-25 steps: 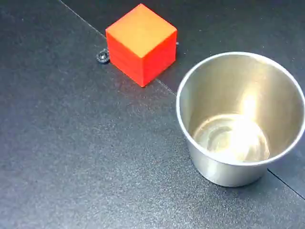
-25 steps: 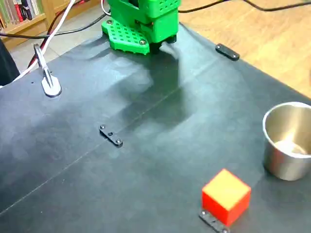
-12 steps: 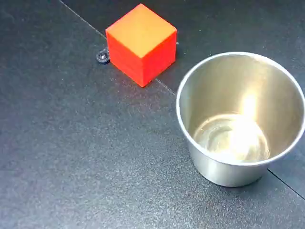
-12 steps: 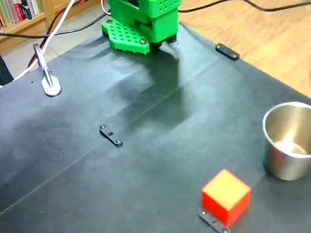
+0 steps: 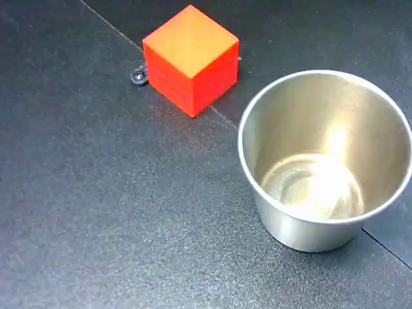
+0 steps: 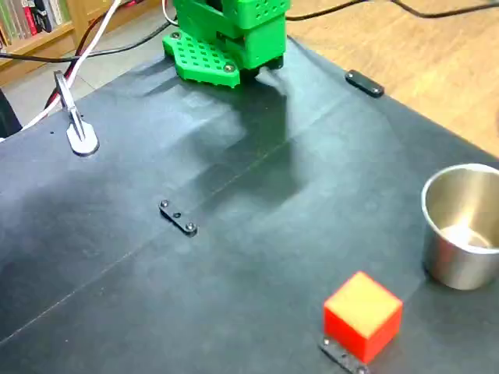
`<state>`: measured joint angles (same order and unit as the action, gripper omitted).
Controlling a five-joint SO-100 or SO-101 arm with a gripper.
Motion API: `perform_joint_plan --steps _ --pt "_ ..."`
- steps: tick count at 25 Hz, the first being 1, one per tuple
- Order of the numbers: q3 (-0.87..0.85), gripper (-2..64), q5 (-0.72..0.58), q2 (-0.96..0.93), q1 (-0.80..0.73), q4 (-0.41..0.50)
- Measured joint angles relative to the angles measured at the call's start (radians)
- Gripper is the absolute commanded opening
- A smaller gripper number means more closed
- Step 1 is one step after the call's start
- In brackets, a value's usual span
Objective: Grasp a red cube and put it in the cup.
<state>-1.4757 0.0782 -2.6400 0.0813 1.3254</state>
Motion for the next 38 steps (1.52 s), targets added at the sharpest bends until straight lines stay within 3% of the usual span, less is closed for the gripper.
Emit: perform_joint_plan --steps 15,24,30,38 --pt "0.0 38.7 0.009 0.015 0.002 -0.011" --pt "0.021 38.7 0.003 0.25 0.002 -0.017" --pt "0.233 39.2 0.003 0.48 0.035 -0.017" --pt "0.66 39.3 0.003 0.896 0.23 -0.017"
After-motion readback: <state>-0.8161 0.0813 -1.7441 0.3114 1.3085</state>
